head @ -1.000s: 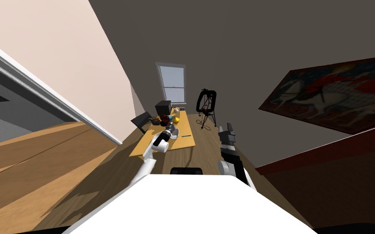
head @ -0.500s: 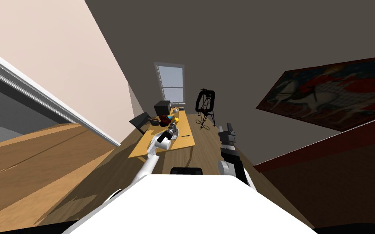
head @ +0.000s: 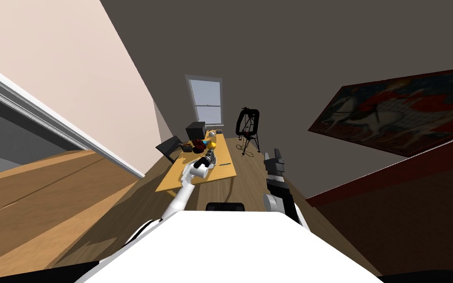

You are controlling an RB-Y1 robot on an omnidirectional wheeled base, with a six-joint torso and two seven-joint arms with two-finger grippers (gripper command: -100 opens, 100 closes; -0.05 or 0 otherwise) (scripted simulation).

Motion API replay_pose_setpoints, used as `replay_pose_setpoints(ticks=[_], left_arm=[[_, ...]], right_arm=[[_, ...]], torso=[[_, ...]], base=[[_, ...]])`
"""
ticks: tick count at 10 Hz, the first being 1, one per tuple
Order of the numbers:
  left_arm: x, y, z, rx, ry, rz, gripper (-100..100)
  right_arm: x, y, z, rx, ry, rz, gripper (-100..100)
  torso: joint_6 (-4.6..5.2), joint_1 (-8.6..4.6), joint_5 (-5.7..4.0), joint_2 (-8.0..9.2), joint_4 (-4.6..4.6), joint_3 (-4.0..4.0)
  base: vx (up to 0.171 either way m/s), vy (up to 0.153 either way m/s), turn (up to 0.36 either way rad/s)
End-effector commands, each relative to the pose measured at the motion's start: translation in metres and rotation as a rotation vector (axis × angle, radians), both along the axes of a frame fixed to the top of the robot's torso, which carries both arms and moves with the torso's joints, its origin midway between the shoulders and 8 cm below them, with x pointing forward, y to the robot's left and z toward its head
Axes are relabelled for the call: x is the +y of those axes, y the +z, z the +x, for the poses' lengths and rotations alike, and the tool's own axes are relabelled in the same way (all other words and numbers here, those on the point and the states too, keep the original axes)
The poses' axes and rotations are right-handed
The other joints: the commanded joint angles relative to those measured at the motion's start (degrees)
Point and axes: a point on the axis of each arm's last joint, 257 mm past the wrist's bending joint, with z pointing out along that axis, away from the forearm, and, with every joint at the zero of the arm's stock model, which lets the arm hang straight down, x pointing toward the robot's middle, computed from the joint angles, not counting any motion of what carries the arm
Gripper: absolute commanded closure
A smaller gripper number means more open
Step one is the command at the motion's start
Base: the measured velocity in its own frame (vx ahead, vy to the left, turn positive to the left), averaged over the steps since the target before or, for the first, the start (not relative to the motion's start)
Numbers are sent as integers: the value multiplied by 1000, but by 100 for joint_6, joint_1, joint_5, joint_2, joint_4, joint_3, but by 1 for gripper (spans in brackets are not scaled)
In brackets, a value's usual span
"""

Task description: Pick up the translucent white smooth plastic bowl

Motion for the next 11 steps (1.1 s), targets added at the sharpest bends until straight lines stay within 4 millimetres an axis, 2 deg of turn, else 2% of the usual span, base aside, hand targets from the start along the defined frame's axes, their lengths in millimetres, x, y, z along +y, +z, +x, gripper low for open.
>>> replay_pose_setpoints(ticks=[1, 6, 7, 10, 11], left_arm=[[-4, -18, 2, 66, -1, -1, -100], [-9, -54, 0, 209, 4, 6, -100], [-12, -68, -1, 263, 6, 7, -100], [-14, -84, -5, 330, 9, 12, -100], [-15, -98, -9, 386, 13, 15, -100]], right_arm=[[0, 0, 0, 0, 0, 0, 0], [0, 0, 0, 0, 0, 0, 0], [0, 0, 0, 0, 0, 0, 0], [0, 0, 0, 0, 0, 0, 0], [0, 0, 0, 0, 0, 0, 0]], torso=[[0, 0, 0, 0, 0, 0], [0, 4, 1, -3, -1, -2], [0, 3, 1, -2, 0, -1], [0, 6, 1, -4, -1, -2], [0, 3, 1, -3, -1, -2]], base=[[4, 40, -13], [4, 35, -7], [4, 44, 2], [7, 40, 1], [7, 36, 8]])
